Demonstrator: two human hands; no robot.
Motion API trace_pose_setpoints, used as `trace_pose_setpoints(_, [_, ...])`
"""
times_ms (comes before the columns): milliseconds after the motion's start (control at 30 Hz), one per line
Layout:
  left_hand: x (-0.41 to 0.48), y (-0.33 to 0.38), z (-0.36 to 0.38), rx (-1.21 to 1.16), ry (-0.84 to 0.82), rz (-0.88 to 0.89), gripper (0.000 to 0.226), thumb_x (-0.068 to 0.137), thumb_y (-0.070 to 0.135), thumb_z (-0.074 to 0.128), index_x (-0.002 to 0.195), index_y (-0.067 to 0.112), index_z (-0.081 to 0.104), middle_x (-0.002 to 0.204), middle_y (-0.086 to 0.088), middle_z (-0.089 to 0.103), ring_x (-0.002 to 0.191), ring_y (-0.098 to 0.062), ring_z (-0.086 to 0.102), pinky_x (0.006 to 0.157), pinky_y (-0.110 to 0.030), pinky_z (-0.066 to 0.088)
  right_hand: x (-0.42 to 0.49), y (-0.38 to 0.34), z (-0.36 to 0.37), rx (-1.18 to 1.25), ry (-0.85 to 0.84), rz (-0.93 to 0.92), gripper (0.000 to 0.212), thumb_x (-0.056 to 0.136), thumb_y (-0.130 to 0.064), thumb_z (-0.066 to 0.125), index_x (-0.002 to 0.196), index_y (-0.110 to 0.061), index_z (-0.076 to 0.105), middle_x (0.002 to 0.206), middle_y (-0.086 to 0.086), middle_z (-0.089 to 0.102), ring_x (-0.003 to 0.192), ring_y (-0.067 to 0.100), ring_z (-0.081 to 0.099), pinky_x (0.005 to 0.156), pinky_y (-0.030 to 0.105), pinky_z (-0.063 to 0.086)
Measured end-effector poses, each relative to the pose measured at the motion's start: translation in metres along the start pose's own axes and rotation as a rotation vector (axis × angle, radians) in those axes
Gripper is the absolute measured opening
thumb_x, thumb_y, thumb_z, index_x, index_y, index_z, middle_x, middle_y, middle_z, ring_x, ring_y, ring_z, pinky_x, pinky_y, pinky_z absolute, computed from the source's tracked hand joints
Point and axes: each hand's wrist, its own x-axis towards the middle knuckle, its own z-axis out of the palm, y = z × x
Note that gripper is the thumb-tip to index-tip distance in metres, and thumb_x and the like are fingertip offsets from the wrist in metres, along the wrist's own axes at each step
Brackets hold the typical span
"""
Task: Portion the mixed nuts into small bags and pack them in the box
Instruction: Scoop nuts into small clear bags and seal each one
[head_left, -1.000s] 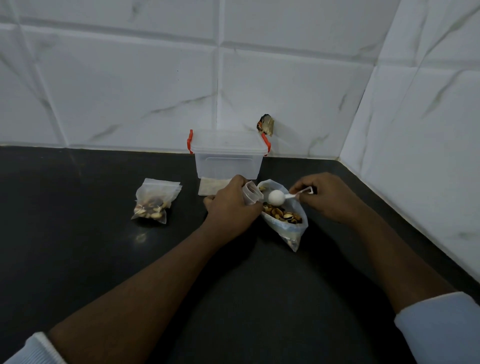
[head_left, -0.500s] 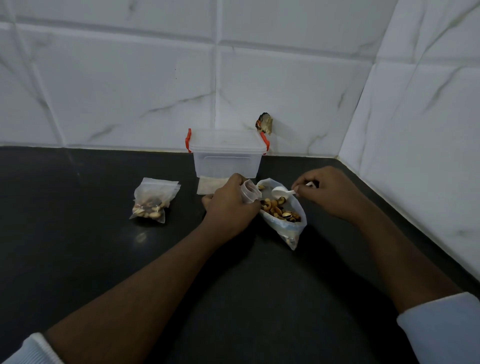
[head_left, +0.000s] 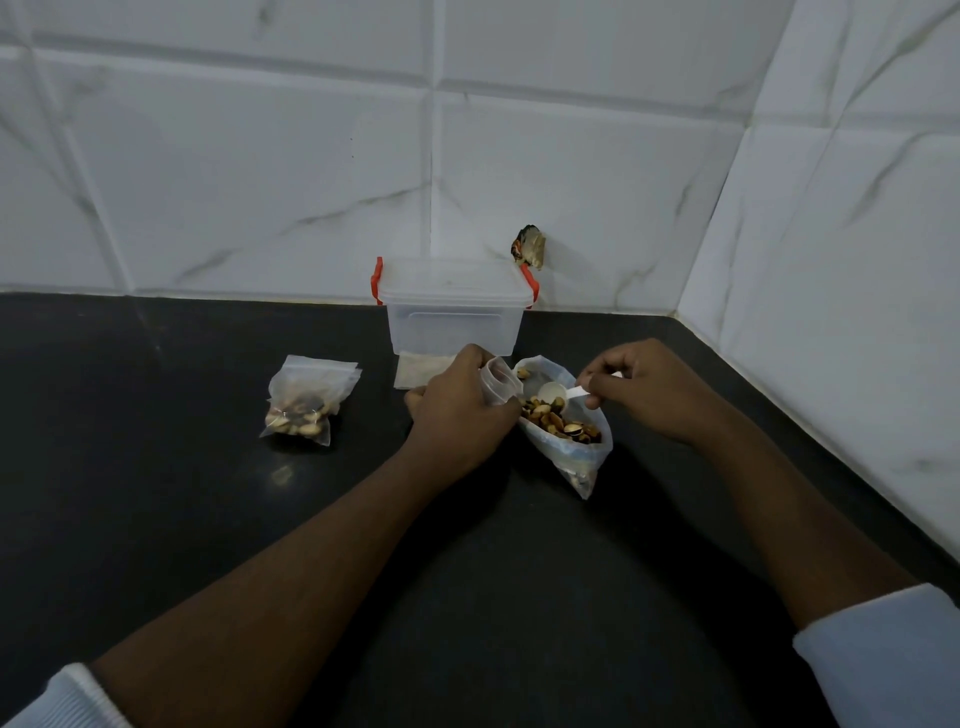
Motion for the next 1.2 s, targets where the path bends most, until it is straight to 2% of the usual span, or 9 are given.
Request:
trace_pose_setpoints(100, [0.0,0.0,0.0,-0.008,0.011,0.001,0.041,0.092,0.029,0.073,0.125,0.033,0.048,0.121,0.008,0.064,0.116,-0.013,0.059,0.114,-0.043,0.028,0.0,0.001,0.003,0.148,-0.004,0.08,0.014,0.092,-0.01,0.067,0.086,-0.015,0.078,0.08,-0.002,0.076,0.064,-0.002,0.064,0.068,0.029,0.046])
trace_pose_setpoints(167, [0.001,0.0,0.0,-0.006,0.014,0.005,0.04,0.093,0.029,0.072,0.124,0.033,0.048,0.117,0.01,0.063,0.114,-0.012,0.059,0.112,-0.042,0.029,-0.001,0.002,0.005,0.298,-0.001,0.173,0.014,0.094,-0.008,0.064,0.089,-0.008,0.078,0.078,0.003,0.075,0.052,0.001,0.055,0.057,0.023,0.04])
trace_pose_setpoints(367, [0.003,-0.004,0.001,-0.024,-0.007,0.02,0.037,0.093,0.035,0.071,0.118,0.037,0.043,0.108,0.017,0.056,0.106,-0.008,0.055,0.114,-0.046,0.031,0.004,0.009,0.006,0.665,-0.013,0.387,0.015,0.094,-0.001,0.062,0.095,0.001,0.076,0.079,0.012,0.07,0.051,0.006,0.042,0.042,0.02,0.03])
trace_pose_setpoints(633, [0.003,-0.006,0.002,-0.017,-0.023,0.045,0.038,0.091,0.045,0.07,0.117,0.039,0.043,0.107,0.019,0.056,0.103,-0.006,0.051,0.115,-0.046,0.023,-0.004,-0.01,0.001,0.828,-0.06,0.142,0.016,0.099,-0.003,0.059,0.105,0.002,0.073,0.081,0.011,0.07,0.056,0.007,0.042,0.047,0.018,0.032])
trace_pose_setpoints(733, [0.002,-0.006,0.002,-0.024,-0.014,0.06,0.038,0.091,0.046,0.071,0.117,0.037,0.044,0.108,0.02,0.058,0.104,-0.005,0.049,0.111,-0.045,0.02,-0.008,-0.021,0.006,0.713,-0.085,0.008,0.016,0.099,-0.005,0.061,0.106,-0.005,0.075,0.088,0.011,0.075,0.061,0.009,0.051,0.055,0.02,0.042])
trace_pose_setpoints(833, [0.002,-0.006,0.002,-0.038,-0.012,0.056,0.037,0.09,0.044,0.072,0.115,0.036,0.046,0.102,0.02,0.058,0.102,-0.005,0.05,0.111,-0.045,0.022,-0.01,-0.025,0.009,0.388,-0.12,-0.138,0.017,0.096,-0.007,0.069,0.104,-0.018,0.079,0.098,-0.003,0.079,0.08,0.009,0.068,0.068,0.021,0.053])
trace_pose_setpoints(933, [0.002,-0.006,0.002,-0.014,-0.001,0.047,0.036,0.091,0.041,0.071,0.115,0.037,0.044,0.101,0.02,0.055,0.101,-0.005,0.048,0.113,-0.046,0.02,-0.01,-0.025,0.008,0.283,-0.107,-0.191,0.02,0.092,-0.006,0.073,0.104,-0.021,0.08,0.1,-0.012,0.078,0.096,0.005,0.072,0.081,0.017,0.055])
trace_pose_setpoints(1100, [0.002,-0.003,0.002,0.05,0.018,0.023,0.03,0.094,0.04,0.065,0.115,0.037,0.043,0.085,0.022,0.051,0.093,-0.004,0.049,0.112,-0.044,0.017,-0.007,-0.013,-0.006,0.124,0.082,-0.199,0.018,0.092,-0.01,0.072,0.1,-0.023,0.08,0.092,-0.012,0.077,0.09,0.004,0.069,0.079,0.025,0.053])
trace_pose_setpoints(1200, [0.002,-0.003,0.001,0.049,0.004,0.013,0.031,0.094,0.038,0.066,0.115,0.036,0.044,0.084,0.02,0.052,0.096,-0.007,0.052,0.113,-0.045,0.018,-0.007,-0.005,-0.009,-0.124,0.019,-0.175,0.019,0.091,-0.012,0.071,0.096,-0.029,0.079,0.089,-0.018,0.073,0.082,-0.004,0.063,0.069,0.021,0.043])
